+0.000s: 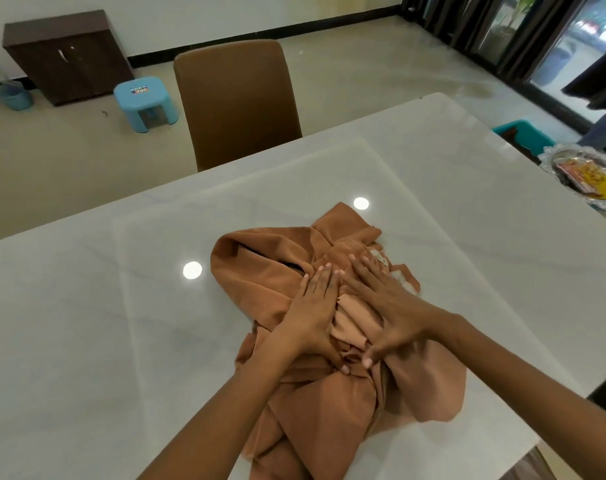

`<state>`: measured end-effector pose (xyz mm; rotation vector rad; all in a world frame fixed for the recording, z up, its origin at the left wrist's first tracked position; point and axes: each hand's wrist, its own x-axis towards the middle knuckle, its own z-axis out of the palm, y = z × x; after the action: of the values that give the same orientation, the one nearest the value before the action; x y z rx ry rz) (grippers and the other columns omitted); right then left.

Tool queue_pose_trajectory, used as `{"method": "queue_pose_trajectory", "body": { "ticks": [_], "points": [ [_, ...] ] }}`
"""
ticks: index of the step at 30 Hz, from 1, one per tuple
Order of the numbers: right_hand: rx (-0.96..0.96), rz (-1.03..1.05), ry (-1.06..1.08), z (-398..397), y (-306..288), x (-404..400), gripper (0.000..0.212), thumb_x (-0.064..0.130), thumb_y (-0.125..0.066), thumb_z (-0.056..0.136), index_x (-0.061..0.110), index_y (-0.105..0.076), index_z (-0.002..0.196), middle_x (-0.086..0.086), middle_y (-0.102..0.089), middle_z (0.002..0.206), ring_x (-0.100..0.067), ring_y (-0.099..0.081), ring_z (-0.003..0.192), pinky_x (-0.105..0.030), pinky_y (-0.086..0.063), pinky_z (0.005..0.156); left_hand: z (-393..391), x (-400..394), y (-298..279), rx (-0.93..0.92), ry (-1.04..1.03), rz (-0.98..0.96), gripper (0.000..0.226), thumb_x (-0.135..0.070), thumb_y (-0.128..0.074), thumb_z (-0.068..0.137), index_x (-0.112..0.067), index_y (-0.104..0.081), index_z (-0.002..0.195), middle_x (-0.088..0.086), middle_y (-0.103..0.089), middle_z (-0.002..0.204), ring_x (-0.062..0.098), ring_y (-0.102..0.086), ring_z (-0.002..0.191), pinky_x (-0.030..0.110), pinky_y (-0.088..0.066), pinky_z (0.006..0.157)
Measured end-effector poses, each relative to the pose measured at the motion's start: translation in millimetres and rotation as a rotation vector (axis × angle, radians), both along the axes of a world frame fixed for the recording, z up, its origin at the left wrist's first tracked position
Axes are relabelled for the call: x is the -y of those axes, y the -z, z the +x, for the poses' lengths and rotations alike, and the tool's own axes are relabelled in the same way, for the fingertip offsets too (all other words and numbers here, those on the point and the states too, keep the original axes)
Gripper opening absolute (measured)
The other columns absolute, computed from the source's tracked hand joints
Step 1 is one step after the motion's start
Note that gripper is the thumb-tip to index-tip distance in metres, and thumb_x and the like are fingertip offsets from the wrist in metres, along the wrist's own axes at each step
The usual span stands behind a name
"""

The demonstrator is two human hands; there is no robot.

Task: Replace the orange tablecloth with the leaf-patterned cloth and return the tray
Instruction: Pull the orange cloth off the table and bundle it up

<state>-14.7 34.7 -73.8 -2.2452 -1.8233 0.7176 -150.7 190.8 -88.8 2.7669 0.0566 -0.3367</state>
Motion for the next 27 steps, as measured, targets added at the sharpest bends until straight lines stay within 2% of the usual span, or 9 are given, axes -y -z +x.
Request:
{"method": "queue_pose_trajectory", "body": {
  "ticks": [4,7,13,16,19,22,25,26,27],
  "points": [
    [0.174,-0.148,-0.064,0.9,1.6,-18.7,0.15,0.086,-0.059,0.042,0.019,0.03,0.142,-0.006,0.042,0.146,-0.028,0.036,0.135,-0.062,0.007,0.111,-2.1,1.3,0.7,0.012,-0.016,0.012,0.144,-0.073,-0.07,0.056,-0.004,0.019,0.146,0.012,0.024,0.154,0.021,0.025,0.141,0.039,0.014,0.116],
    [0.187,-0.226,-0.013,-3.7,10.7,-30.6,0.155,0.076,-0.073,0.043,0.019,0.036,0.139,-0.006,0.044,0.145,-0.03,0.039,0.133,-0.066,0.006,0.109,-6.6,2.1,3.8,0.02,-0.026,0.013,0.146,-0.078,-0.066,0.055,-0.004,0.023,0.144,0.011,0.03,0.152,0.022,0.027,0.14,0.039,0.013,0.116],
    [0.186,-0.337,0.042,-4.2,3.5,-39.4,0.149,0.057,-0.085,0.048,0.024,0.024,0.145,-0.003,0.012,0.157,-0.032,0.01,0.143,-0.064,-0.001,0.111,-16.9,-39.2,-4.1,-0.031,-0.256,0.098,0.166,-0.1,-0.038,0.022,-0.008,0.037,0.138,0.014,0.046,0.142,0.031,0.043,0.13,0.053,0.024,0.108],
    [0.201,-0.34,0.04,-3.9,3.4,-41.1,0.149,0.057,-0.085,0.046,0.026,0.021,0.146,-0.003,0.007,0.157,-0.033,0.006,0.143,-0.063,-0.003,0.112,-18.0,-67.4,0.4,-0.11,-0.332,-0.008,0.161,-0.104,-0.025,0.017,-0.016,0.043,0.133,0.008,0.046,0.143,0.026,0.041,0.132,0.051,0.023,0.109],
    [0.195,-0.329,0.042,-2.0,6.3,-39.6,0.147,0.058,-0.084,0.047,0.026,0.02,0.146,-0.003,0.007,0.157,-0.032,0.007,0.143,-0.063,-0.003,0.112,-15.1,-76.3,3.3,-0.147,-0.451,-0.176,0.154,-0.105,-0.015,0.023,-0.017,0.035,0.139,0.003,0.033,0.152,0.018,0.027,0.14,0.045,0.014,0.115],
    [0.175,-0.303,0.051,0.8,10.8,-40.1,0.147,0.06,-0.084,0.045,0.03,0.021,0.145,-0.002,0.005,0.156,-0.032,0.007,0.143,-0.062,-0.002,0.112,-16.0,-61.6,-1.9,-0.161,-0.541,-0.397,0.145,-0.1,-0.03,0.036,-0.021,0.014,0.149,0.005,0.005,0.159,0.02,-0.006,0.145,0.039,-0.01,0.117],
    [0.154,-0.276,0.063,2.0,10.3,-39.2,0.146,0.06,-0.083,0.046,0.031,0.02,0.145,-0.001,0.004,0.156,-0.03,0.008,0.143,-0.06,0.002,0.112,-19.9,-39.2,-14.3,-0.122,-0.559,-0.39,0.124,-0.083,-0.062,0.042,-0.02,-0.028,0.144,0.01,-0.045,0.14,0.025,-0.048,0.122,0.038,-0.041,0.101],
    [0.149,-0.271,0.064,2.2,9.2,-38.4,0.146,0.059,-0.083,0.047,0.03,0.021,0.145,-0.001,0.005,0.156,-0.03,0.009,0.143,-0.057,0.005,0.111,-22.8,-32.1,-18.6,-0.105,-0.533,-0.388,0.127,-0.079,-0.07,0.04,-0.02,-0.026,0.144,0.009,-0.044,0.14,0.024,-0.047,0.123,0.037,-0.04,0.102],
    [0.143,-0.268,0.064,1.9,7.5,-37.6,0.146,0.059,-0.084,0.047,0.03,0.022,0.144,-0.001,0.006,0.156,-0.029,0.01,0.143,-0.056,0.006,0.111,-26.8,-25.6,-20.5,-0.12,-0.491,-0.42,0.14,-0.076,-0.075,0.037,-0.021,-0.011,0.148,0.01,-0.029,0.15,0.024,-0.036,0.133,0.037,-0.033,0.108]
  ]
}}
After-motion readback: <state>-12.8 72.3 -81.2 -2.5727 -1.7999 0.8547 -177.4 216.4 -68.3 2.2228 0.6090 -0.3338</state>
